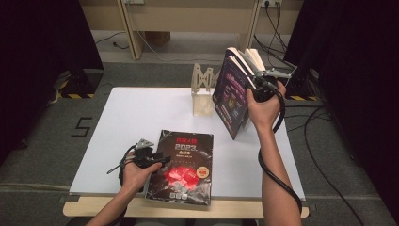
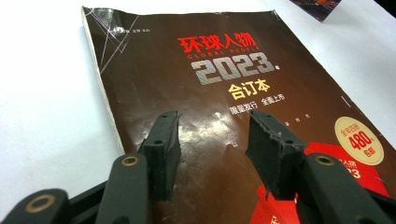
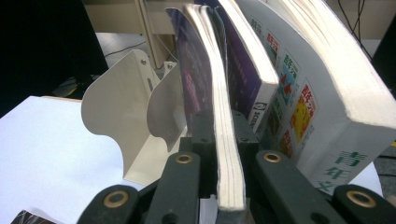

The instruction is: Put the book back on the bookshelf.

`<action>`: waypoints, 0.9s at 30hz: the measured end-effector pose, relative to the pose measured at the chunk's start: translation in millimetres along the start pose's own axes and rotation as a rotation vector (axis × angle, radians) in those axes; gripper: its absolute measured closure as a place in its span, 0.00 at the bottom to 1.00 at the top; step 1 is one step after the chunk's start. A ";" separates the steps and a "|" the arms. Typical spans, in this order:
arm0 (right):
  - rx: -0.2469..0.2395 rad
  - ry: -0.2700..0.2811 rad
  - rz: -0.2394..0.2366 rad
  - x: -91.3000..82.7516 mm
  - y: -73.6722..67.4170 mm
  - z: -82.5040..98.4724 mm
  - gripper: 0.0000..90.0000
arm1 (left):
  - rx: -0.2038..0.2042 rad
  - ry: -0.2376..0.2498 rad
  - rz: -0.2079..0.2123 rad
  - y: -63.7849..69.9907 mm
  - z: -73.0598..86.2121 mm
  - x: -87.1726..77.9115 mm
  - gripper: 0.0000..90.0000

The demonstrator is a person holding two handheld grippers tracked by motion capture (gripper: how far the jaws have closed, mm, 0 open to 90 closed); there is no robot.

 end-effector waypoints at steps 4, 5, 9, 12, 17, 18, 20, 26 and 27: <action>-0.005 0.019 0.000 0.0 -2.2 1.6 0.94 | 0.000 0.000 -0.001 -0.4 -0.2 -0.2 0.59; -0.006 0.022 -0.001 0.1 -2.8 1.7 0.94 | 0.002 0.000 -0.001 -0.4 -0.2 0.1 0.59; -0.012 0.040 -0.009 1.3 -7.5 0.4 0.94 | 0.001 0.000 -0.001 -0.8 -0.2 0.1 0.59; -0.017 0.065 -0.014 2.7 -10.1 -1.6 0.94 | -0.002 0.002 -0.001 -1.3 -0.5 -0.1 0.59; -0.004 0.103 -0.022 4.2 -12.0 -8.5 0.94 | 0.001 0.000 0.002 -0.8 0.0 0.5 0.59; -0.004 0.109 -0.021 4.9 -12.3 -10.5 0.94 | 0.002 0.000 0.002 -0.9 -0.1 0.5 0.59; -0.004 0.122 -0.019 6.0 -13.1 -12.9 0.94 | 0.003 0.000 0.002 -1.0 -0.4 0.2 0.59; 0.010 0.139 -0.015 13.8 -13.9 -15.7 0.94 | 0.000 0.001 0.007 -0.1 0.0 1.1 0.59; 0.009 0.141 -0.014 15.8 -13.7 -15.4 0.94 | 0.001 0.002 0.008 -0.3 -0.1 1.1 0.59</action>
Point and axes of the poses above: each handheld gripper's, and its own axes: x roughly forward along the jaws, z roughly out of its underside, y roughly to its right, the point moved 2 cm from there along x, roughly forward along the jaws, and after that the axes turned 4 degrees about x, right-handed, at the moved point
